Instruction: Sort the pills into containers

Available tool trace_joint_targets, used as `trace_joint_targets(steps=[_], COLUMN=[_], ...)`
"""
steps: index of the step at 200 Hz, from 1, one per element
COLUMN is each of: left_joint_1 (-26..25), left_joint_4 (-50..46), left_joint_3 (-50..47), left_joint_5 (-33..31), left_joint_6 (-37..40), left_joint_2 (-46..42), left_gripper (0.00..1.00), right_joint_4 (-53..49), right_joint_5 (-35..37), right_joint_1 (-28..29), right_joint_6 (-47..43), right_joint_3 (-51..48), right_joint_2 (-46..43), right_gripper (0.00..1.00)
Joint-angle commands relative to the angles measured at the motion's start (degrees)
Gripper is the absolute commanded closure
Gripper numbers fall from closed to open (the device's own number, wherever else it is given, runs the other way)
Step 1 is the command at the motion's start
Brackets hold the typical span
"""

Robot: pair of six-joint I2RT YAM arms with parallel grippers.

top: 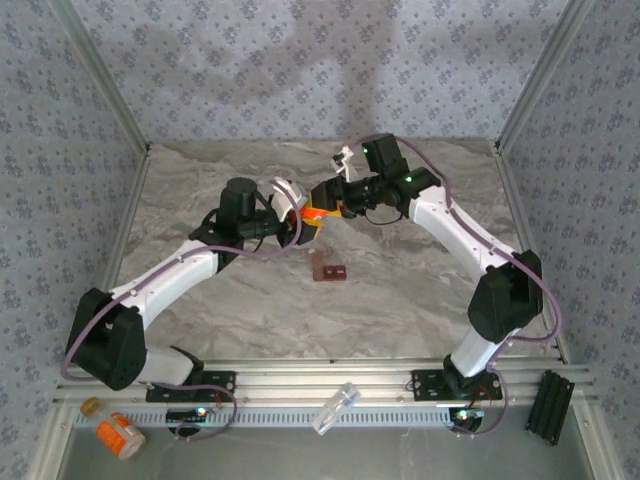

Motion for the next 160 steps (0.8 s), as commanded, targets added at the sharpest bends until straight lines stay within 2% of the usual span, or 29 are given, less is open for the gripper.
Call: trace_joint_targets(steps=[1,28,44,74,100,117,160], left_joint_1=[2.50,2.55,2.78,2.67,1.96,1.50,1.22], left_joint_4=[2.31,2.27,2.36,1.31,1.84,2.61,2.09], left_joint_3=[1.22,0.80,0.55,0.83,0.33,0.32,3.35], left_joint_5=[-1.75,-2.95,-2.93,-3.44,-5.49,-6.56,-4.93], left_joint_6=[-5.22,-4.36,-3.64,-2.63,-0.04,1.33,2.94], left_joint_2=[-3.00,-3.35,-3.57,-3.49,-3.32,-2.71,1.07], left_gripper=[1.00,1.00,1.00,1.00,1.00,1.00,1.00], right_joint_4=[1.71,1.30,1.49,2.60,4.80,6.78,12.78], right_joint_5=[3.53,3.21,2.99,4.59,16.70,20.60,18.04], right_joint_1=[-3.09,-5.16,-7.39,-10.09,-9.69,-8.88,-6.72], right_joint_6=[0.57,0.42,0.57,1.96,5.83,7.37,9.55], right_joint_3=[-0.81,-0.78,-1.67,-3.70,-5.89,-7.22,-7.16], right_joint_2=[-2.59,-5.23,-7.42,-11.24,-13.82,-14.47,-12.05], right_gripper=[0.57,0.32,0.26,0.24,0.19,0.16,0.21])
